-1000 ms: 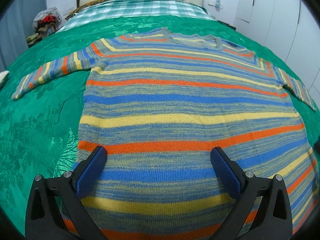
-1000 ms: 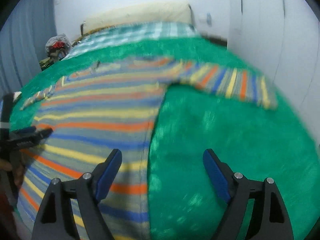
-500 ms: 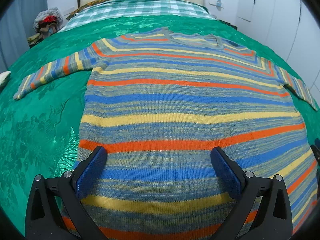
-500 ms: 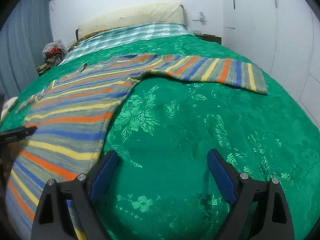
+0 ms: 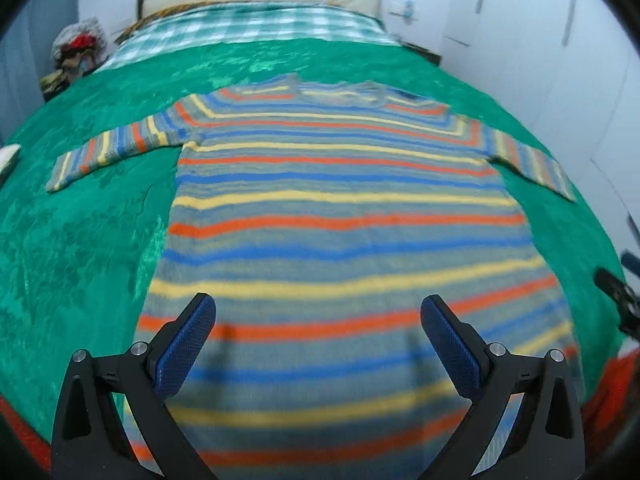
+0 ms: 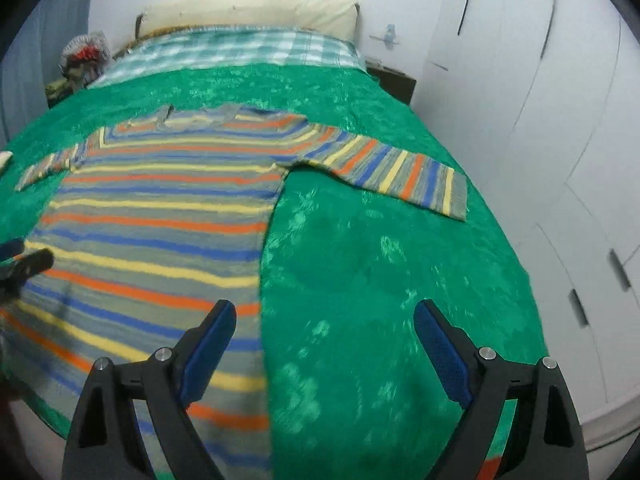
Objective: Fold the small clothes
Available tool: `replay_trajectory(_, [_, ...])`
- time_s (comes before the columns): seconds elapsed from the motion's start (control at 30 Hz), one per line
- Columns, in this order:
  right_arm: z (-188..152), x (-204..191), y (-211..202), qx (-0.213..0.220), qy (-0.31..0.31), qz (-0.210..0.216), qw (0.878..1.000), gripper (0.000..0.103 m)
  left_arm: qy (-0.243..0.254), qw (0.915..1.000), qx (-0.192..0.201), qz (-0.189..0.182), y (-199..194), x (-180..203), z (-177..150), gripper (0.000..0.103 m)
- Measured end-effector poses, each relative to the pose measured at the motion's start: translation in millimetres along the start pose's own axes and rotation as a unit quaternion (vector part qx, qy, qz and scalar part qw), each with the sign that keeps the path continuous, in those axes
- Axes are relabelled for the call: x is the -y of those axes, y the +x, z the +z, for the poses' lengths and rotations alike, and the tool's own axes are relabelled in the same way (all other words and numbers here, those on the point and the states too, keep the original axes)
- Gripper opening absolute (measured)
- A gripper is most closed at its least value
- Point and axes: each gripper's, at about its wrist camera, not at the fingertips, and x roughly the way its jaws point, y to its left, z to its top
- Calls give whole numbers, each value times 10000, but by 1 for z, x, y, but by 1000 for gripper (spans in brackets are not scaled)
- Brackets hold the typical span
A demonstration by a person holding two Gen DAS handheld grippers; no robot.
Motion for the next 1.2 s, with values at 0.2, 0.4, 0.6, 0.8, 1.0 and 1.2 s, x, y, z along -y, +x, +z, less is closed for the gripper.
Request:
replay_trajectory(0.2, [-5,-21,-12,-195,-153,-209,9995,90,124,9999,26,32,-18,-6,-19,102])
replay_trajectory(0.4, [-1,-26,-23,-104,-250,-364,9990,90,-2,9999,138,-1,-28,-10,-14,102])
replay_trajectory(0.6, [0,-26,-26,-101,-260,-444,9986,90,197,9993,277,123,-34,-6,-12,102])
replay_trajectory(0.8, [1,-30,-21,-133,-338,-505,9981,90,150,9994,182,259,-29,-13,-13,102])
replay_trajectory(1.0, [-1,-33,-11,-217,-349,-509,9979,90,-19,9993,140,348,-25,-25,-12,102])
replay_trajectory(1.2, [2,-24,-1,-297,-39,200,9994,90,-69,9989,98,456,-22,-35,-13,102])
